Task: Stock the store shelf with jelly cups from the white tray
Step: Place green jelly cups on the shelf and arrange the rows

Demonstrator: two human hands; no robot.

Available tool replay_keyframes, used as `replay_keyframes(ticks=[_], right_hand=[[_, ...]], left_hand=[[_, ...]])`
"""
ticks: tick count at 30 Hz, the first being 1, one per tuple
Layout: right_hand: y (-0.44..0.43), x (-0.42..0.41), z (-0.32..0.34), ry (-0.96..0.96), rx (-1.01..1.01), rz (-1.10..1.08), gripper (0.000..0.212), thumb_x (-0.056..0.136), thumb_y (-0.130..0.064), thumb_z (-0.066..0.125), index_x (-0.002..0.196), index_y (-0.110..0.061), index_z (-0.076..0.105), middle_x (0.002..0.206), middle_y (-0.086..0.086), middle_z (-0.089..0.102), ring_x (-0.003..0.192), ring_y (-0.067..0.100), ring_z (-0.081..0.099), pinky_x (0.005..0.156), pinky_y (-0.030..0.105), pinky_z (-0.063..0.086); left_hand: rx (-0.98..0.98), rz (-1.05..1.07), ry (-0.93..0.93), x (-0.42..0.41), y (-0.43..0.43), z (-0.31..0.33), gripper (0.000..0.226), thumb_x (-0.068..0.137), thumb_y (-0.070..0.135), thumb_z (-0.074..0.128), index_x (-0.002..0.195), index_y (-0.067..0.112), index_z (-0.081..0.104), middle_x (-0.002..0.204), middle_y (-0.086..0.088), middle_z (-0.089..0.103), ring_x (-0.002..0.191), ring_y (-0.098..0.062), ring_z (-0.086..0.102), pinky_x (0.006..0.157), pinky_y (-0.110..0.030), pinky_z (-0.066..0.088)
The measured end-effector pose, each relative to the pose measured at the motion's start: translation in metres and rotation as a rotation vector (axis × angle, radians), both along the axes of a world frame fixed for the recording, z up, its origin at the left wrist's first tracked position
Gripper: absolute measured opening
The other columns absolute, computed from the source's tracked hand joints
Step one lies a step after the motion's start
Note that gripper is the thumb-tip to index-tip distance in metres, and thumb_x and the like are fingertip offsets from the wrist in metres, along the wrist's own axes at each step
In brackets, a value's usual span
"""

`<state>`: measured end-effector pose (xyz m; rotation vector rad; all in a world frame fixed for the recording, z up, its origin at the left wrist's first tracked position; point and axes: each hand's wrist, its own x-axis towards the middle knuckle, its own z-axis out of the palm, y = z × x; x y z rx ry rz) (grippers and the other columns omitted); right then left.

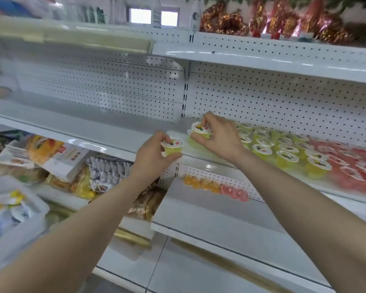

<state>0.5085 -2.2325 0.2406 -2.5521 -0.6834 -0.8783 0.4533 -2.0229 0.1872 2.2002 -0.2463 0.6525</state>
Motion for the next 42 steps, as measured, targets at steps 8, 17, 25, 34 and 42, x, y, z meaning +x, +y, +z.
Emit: replay_keyframes(ticks=[8,17,25,34,42], right_hand=[[0.005,0.116,0.041,0.167,-0.032,-0.144,0.031,0.082,-0.047,0.063,0.089,-0.023,0.046,0.088,-0.005,0.056,0.086,0.021,0.05,0.078,0.036,0.035],[0.018,0.218,0.021,0.294,-0.157,-0.231,0.028,0.082,-0.047,0.064,0.087,-0.023,0.05,0.084,-0.004,0.056,0.099,0.026,0.047,0.077,0.038,0.031],[0.022,0.257,-0.005,0.416,-0.268,-0.309,0.029,0.08,-0.05,0.065,0.087,-0.027,0.049,0.092,-0.002,0.058,0.11,0.026,0.045,0.085,0.041,0.031],[0.006,0.256,0.008,0.41,-0.225,-0.224,0.033,0.092,-0.057,0.05,0.095,-0.026,0.06,0.101,-0.001,0.067,0.112,0.026,0.05,0.09,0.042,0.034],[-0.028,0.231,-0.002,-0.03,-0.334,-0.103,0.027,0.092,-0.037,0.059,0.103,-0.016,0.07,0.092,0.003,0.074,0.098,0.03,0.063,0.085,0.042,0.041]], left_hand=[[-0.038,0.036,0.002,0.103,0.0,0.031,0.038,0.076,0.038,0.079,0.095,0.028,0.049,0.094,0.015,0.059,0.078,0.001,0.052,0.063,-0.025,0.037],[0.013,0.035,0.045,0.176,0.003,0.023,0.041,0.075,0.034,0.08,0.101,0.026,0.05,0.101,0.014,0.058,0.083,-0.008,0.053,0.067,-0.023,0.035],[0.065,0.042,0.068,0.2,0.002,0.008,0.041,0.075,0.038,0.079,0.096,0.031,0.044,0.095,0.01,0.057,0.084,-0.012,0.056,0.07,-0.03,0.044],[0.074,0.022,0.108,0.221,-0.02,0.004,0.042,0.071,0.036,0.082,0.092,0.028,0.046,0.089,0.011,0.054,0.079,-0.01,0.055,0.056,-0.016,0.036],[0.076,0.002,0.153,0.239,-0.044,0.0,0.041,0.069,0.035,0.084,0.093,0.024,0.053,0.096,0.006,0.063,0.08,-0.013,0.057,0.055,-0.007,0.03]])
